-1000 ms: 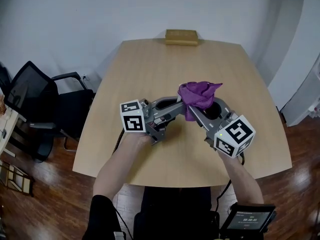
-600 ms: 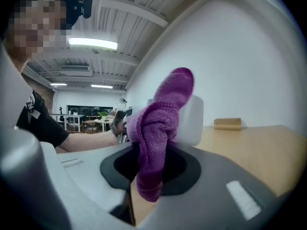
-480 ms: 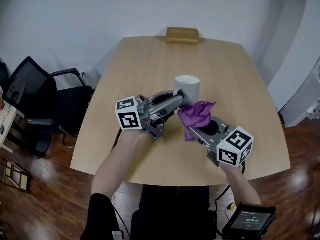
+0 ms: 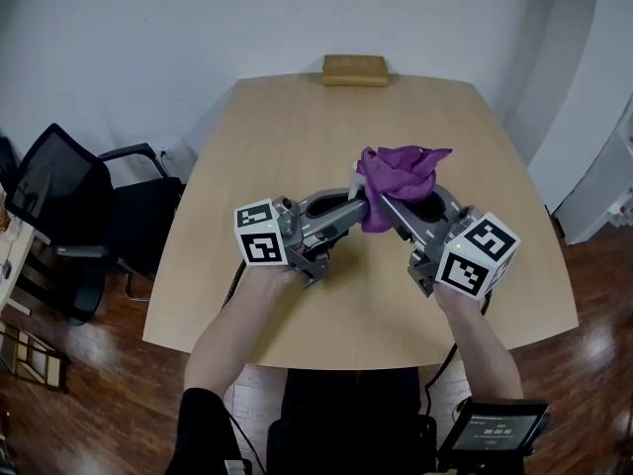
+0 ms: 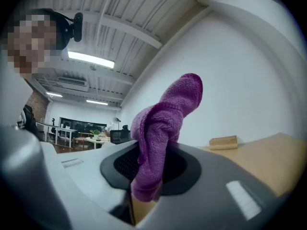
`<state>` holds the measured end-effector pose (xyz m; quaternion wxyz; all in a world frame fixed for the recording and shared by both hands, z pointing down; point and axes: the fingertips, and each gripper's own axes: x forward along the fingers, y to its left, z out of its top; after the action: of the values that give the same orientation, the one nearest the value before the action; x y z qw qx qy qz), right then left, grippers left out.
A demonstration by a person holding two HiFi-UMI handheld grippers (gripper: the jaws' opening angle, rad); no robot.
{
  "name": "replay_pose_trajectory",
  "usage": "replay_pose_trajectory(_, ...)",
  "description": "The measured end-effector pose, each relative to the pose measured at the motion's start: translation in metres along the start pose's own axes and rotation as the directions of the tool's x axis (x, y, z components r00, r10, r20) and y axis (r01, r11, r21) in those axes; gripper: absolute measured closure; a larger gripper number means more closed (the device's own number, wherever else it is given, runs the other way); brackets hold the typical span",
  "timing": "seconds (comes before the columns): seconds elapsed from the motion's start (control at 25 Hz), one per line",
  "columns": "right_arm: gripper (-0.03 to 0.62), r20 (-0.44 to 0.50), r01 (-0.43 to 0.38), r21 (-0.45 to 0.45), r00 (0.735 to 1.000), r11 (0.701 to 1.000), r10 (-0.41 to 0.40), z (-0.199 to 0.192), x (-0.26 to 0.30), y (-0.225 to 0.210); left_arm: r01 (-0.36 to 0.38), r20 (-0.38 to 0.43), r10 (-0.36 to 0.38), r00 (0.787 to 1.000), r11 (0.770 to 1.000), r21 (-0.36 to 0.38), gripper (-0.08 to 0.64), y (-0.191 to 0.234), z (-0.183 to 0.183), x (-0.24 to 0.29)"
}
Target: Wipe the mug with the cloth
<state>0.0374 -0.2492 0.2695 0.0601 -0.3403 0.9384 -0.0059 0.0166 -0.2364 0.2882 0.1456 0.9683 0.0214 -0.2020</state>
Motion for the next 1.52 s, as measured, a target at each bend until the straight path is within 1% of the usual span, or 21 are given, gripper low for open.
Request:
replay_pose_trajectory(0.12, 0.512, -0.009, -0.017, 0.023, 1.0, 1.0, 0.017, -0.017, -0.004, 0.007, 0.001, 0.004, -0.001, 1.0, 1.0, -0.003, 0.502, 0.0, -0.001, 0.002)
replay_pose_trajectory(0.28, 0.514, 0.001, -0.021, 0.071, 1.0, 0.997, 0.021, -0.022, -0.01, 0.007, 0.012, -0.002, -0.012, 1.0, 1.0, 0.0, 0.502, -0.002, -0.002, 0.003)
replay_pose_trajectory(0.36, 0.514, 0.006, -0.027, 0.111, 1.0, 0.993, 0.027, -0.026, -0.013, 0.006, 0.015, 0.011, -0.015, 1.0, 1.0, -0.012, 0.502, -0.001, -0.002, 0.003)
replay_pose_trajectory(0.44, 0.514, -0.008, -0.034, 0.134, 0.999, 0.99, 0.035, -0.036, -0.015, 0.006, 0.016, 0.037, -0.015, 0.999, 1.0, -0.024, 0.502, 0.001, 0.002, 0.001)
replay_pose_trajectory(0.48, 0.514, -0.031, -0.038, 0.138, 0.999, 0.99, 0.042, -0.044, -0.015, 0.009, 0.016, 0.049, -0.014, 0.999, 1.0, -0.024, 0.503, 0.002, 0.005, 0.0)
replay_pose_trajectory(0.56, 0.514, -0.106, -0.051, 0.147, 0.992, 0.988, 0.067, -0.066, -0.015, 0.016, 0.016, 0.063, -0.015, 0.998, 1.0, -0.017, 0.505, 0.001, 0.009, -0.003)
replay_pose_trajectory(0.68, 0.514, -0.215, -0.068, 0.168, 0.971, 0.983, 0.104, -0.097, -0.021, 0.026, 0.028, 0.079, -0.026, 0.997, 1.0, -0.015, 0.505, -0.002, 0.012, -0.005)
replay_pose_trajectory(0.76, 0.514, -0.227, -0.07, 0.172, 0.968, 0.983, 0.108, -0.097, -0.028, 0.029, 0.034, 0.084, -0.032, 0.996, 0.999, -0.013, 0.503, -0.004, 0.015, -0.005)
replay_pose_trajectory(0.84, 0.514, -0.169, -0.068, 0.156, 0.981, 0.985, 0.094, -0.075, -0.035, 0.027, 0.038, 0.085, -0.037, 0.996, 0.999, -0.011, 0.503, -0.005, 0.016, -0.005)
replay_pose_trajectory(0.92, 0.514, -0.047, -0.061, 0.109, 0.997, 0.992, 0.066, -0.035, -0.042, 0.02, 0.043, 0.076, -0.043, 0.996, 0.999, -0.005, 0.503, -0.006, 0.015, -0.003)
replay_pose_trajectory(1.0, 0.512, 0.075, -0.032, 0.041, 0.997, 0.999, 0.029, 0.007, -0.044, 0.01, 0.056, 0.061, -0.056, 0.997, 0.998, 0.0, 0.503, -0.008, 0.012, -0.001)
replay_pose_trajectory(1.04, 0.512, 0.113, -0.017, 0.011, 0.993, 1.0, 0.016, 0.021, -0.042, 0.006, 0.065, 0.052, -0.065, 0.997, 0.998, 0.002, 0.503, -0.01, 0.01, 0.0)
replay_pose_trajectory(1.08, 0.512, 0.126, -0.012, -0.009, 0.992, 1.0, 0.013, 0.029, -0.039, 0.004, 0.073, 0.044, -0.073, 0.996, 0.997, 0.003, 0.502, -0.012, 0.008, 0.0)
replay_pose_trajectory(1.12, 0.512, 0.116, -0.017, -0.021, 0.993, 1.0, 0.02, 0.029, -0.033, 0.005, 0.081, 0.039, -0.081, 0.996, 0.997, 0.003, 0.5, -0.013, 0.007, 0.0)
replay_pose_trajectory(1.2, 0.512, 0.056, -0.051, -0.022, 0.997, 0.998, 0.052, 0.013, -0.019, 0.01, 0.098, 0.041, -0.098, 0.994, 0.995, 0.0, 0.5, -0.016, 0.007, 0.0)
replay_pose_trajectory(1.32, 0.512, -0.021, -0.097, 0.017, 0.995, 0.995, 0.097, -0.021, -0.016, 0.02, 0.118, 0.07, -0.117, 0.991, 0.993, -0.014, 0.502, -0.017, 0.011, -0.002)
replay_pose_trajectory(1.4, 0.512, -0.08, -0.111, 0.047, 0.99, 0.993, 0.115, -0.046, -0.022, 0.024, 0.126, 0.095, -0.124, 0.988, 0.992, -0.021, 0.503, -0.016, 0.015, -0.004)
replay_pose_trajectory(1.52, 0.512, -0.187, -0.114, 0.077, 0.974, 0.99, 0.127, -0.08, -0.032, 0.026, 0.143, 0.134, -0.138, 0.981, 0.989, -0.029, 0.505, -0.018, 0.023, -0.009)
